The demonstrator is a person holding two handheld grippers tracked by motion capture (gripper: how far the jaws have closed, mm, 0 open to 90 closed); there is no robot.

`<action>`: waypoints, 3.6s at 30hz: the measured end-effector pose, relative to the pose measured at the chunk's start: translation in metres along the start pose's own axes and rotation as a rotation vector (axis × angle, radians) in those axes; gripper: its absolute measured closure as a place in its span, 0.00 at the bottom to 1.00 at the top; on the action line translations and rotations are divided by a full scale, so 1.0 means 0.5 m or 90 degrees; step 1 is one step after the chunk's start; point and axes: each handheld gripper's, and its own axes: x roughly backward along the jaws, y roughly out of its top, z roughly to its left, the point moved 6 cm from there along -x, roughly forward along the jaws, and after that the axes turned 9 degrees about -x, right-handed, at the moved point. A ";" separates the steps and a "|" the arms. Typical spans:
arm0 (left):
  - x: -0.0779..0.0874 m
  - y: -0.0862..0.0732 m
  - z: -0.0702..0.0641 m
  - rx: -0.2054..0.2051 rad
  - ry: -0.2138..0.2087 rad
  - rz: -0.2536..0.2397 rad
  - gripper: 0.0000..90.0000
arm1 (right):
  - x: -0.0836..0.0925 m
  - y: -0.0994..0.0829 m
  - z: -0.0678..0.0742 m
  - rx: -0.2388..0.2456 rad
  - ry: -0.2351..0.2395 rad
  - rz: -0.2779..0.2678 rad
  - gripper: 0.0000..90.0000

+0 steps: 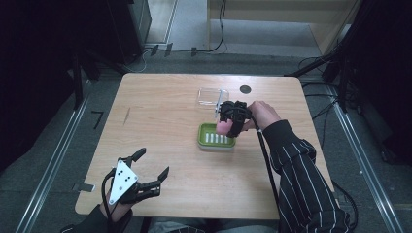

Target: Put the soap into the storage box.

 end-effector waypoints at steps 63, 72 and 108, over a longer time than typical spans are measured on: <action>0.002 -0.001 0.000 -0.005 0.000 0.005 0.15 | -0.112 0.044 0.006 0.035 0.018 0.007 0.43; -0.001 -0.001 -0.001 -0.003 -0.002 0.004 0.15 | -0.094 0.040 0.001 0.013 0.015 0.000 0.38; -0.007 0.002 -0.006 -0.011 -0.013 0.005 0.15 | 0.032 -0.086 0.039 -0.154 -0.012 0.038 0.09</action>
